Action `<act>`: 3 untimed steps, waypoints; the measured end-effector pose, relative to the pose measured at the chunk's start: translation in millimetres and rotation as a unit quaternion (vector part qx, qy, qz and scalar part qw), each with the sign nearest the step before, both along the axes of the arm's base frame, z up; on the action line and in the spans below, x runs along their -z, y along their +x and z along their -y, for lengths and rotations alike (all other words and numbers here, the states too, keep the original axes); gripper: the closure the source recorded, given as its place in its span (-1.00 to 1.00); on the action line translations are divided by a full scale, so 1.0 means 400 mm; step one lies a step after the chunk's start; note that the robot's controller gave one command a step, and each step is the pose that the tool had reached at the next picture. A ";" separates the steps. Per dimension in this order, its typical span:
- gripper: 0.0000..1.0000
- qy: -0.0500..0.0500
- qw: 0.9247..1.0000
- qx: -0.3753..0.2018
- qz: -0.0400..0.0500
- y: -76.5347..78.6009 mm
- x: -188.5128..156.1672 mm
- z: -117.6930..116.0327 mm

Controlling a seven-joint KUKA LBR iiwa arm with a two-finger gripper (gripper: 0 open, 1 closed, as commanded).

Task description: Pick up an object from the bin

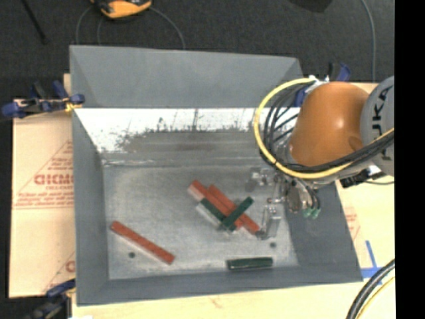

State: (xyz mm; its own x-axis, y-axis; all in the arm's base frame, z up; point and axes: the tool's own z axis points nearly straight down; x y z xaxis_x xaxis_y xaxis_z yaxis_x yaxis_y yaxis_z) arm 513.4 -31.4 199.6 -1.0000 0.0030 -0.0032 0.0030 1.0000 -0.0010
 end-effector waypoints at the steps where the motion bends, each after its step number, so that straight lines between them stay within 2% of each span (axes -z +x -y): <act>1: -1.00 0.001 0.999 0.046 0.003 0.052 0.124 -0.039; 2: -1.00 0.001 0.998 0.065 0.000 0.156 0.120 -0.106; 3: -1.00 0.001 0.988 0.155 0.001 0.160 0.129 -0.086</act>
Offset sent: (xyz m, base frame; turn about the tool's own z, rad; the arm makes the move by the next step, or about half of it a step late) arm 0.0609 0.0431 -0.0491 0.1311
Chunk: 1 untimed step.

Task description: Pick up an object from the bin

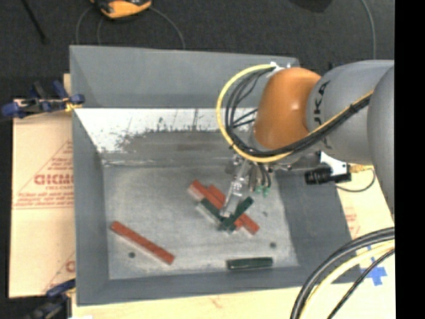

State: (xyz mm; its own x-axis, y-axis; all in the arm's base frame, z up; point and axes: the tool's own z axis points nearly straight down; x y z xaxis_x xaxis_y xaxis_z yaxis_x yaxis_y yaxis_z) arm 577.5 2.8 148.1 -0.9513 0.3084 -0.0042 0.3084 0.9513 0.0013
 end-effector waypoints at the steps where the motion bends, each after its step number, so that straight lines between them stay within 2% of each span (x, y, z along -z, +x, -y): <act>1: -1.00 -0.001 1.000 0.000 0.000 0.018 0.187 -0.010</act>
Offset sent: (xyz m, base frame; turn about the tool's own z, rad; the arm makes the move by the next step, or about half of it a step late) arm -0.0063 0.0084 -0.0781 0.1073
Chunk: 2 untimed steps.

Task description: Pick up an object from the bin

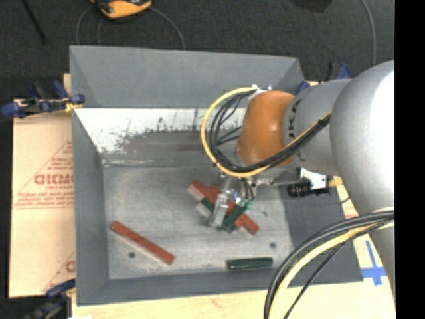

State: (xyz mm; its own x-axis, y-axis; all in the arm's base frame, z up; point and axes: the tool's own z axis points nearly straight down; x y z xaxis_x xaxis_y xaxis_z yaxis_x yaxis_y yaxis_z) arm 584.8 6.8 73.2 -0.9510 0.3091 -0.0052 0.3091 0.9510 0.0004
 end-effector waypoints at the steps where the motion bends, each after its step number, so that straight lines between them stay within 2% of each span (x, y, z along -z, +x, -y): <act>1: 1.00 0.000 0.999 0.053 0.006 -0.021 -0.007 -0.005; 2: 1.00 0.000 0.999 0.052 0.006 -0.021 -0.007 -0.005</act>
Offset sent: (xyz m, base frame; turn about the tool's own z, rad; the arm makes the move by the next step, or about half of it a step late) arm 0.0000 0.0000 0.0000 0.0000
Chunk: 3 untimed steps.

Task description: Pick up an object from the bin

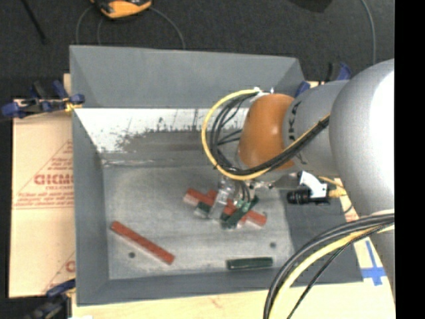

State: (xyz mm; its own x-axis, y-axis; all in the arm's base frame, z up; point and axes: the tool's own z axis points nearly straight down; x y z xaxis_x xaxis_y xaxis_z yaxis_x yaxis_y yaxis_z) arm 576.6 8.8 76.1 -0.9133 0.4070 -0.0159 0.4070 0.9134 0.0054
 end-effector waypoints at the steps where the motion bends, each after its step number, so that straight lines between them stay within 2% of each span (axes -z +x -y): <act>1: 1.00 0.000 1.000 0.000 -0.001 -0.001 -0.005 0.000; 3: 1.00 0.001 1.000 -0.002 -0.010 -0.008 -0.065 0.001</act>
Offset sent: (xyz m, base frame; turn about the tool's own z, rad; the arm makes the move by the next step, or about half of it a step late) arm 0.0001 0.0001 0.0284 0.0000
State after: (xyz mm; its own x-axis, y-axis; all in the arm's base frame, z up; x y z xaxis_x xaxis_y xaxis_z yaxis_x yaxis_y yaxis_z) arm 573.4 8.5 102.1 -0.9147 0.4042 0.0036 0.4042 0.9147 -0.0017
